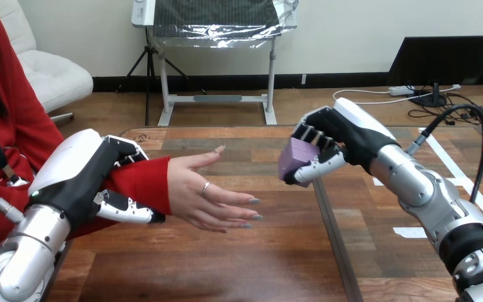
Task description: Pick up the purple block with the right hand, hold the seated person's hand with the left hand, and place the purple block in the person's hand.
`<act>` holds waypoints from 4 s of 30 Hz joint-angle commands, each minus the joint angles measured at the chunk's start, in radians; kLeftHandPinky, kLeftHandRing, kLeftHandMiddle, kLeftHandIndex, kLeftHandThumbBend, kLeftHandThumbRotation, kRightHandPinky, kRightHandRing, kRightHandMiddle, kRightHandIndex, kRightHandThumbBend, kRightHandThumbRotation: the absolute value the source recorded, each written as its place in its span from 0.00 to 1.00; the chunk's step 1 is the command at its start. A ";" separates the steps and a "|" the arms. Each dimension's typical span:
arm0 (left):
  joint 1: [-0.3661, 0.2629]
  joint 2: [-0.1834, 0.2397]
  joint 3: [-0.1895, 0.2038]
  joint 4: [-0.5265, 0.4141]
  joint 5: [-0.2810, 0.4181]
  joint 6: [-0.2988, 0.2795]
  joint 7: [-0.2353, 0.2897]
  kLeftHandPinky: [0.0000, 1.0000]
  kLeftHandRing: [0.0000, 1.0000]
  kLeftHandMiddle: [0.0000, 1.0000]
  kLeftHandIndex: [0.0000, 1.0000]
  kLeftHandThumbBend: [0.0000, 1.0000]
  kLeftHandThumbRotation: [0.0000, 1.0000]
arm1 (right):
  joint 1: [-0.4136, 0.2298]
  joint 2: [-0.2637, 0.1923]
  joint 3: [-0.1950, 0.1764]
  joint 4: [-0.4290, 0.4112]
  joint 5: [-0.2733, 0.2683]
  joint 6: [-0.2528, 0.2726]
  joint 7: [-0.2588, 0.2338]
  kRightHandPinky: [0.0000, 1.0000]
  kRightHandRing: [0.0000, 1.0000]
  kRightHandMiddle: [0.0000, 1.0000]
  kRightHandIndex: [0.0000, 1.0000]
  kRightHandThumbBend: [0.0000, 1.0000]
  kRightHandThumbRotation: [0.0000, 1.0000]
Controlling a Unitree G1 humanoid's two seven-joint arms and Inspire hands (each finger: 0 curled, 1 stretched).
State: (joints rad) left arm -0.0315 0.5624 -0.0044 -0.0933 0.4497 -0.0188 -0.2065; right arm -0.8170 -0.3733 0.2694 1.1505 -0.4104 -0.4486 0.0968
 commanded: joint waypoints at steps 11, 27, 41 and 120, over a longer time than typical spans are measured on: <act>-0.112 -0.027 -0.002 -0.030 -0.014 -0.042 0.029 0.32 0.38 0.45 0.46 0.81 0.00 | -0.036 0.028 -0.028 -0.129 0.061 -0.037 0.058 0.39 0.42 0.46 0.48 0.68 0.00; -0.124 -0.058 -0.007 -0.030 0.001 -0.029 0.039 0.32 0.38 0.46 0.46 0.80 0.00 | 0.000 0.045 -0.031 -0.234 0.102 -0.052 0.111 0.38 0.41 0.45 0.48 0.69 0.00; -0.135 -0.083 -0.017 -0.030 0.014 -0.025 0.050 0.32 0.38 0.46 0.46 0.79 0.00 | 0.026 0.059 -0.025 -0.303 0.122 -0.057 0.141 0.35 0.39 0.44 0.47 0.70 0.00; -0.153 -0.061 -0.048 0.002 0.070 -0.063 0.017 0.48 0.58 0.61 0.60 0.79 0.14 | 0.153 0.066 -0.028 -0.557 0.159 0.060 0.280 0.39 0.47 0.52 0.55 0.64 0.08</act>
State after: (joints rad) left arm -0.1229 0.4938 -0.0382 -0.0257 0.5171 -0.0788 -0.1824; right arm -0.6425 -0.3131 0.2683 0.6254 -0.2785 -0.3932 0.3757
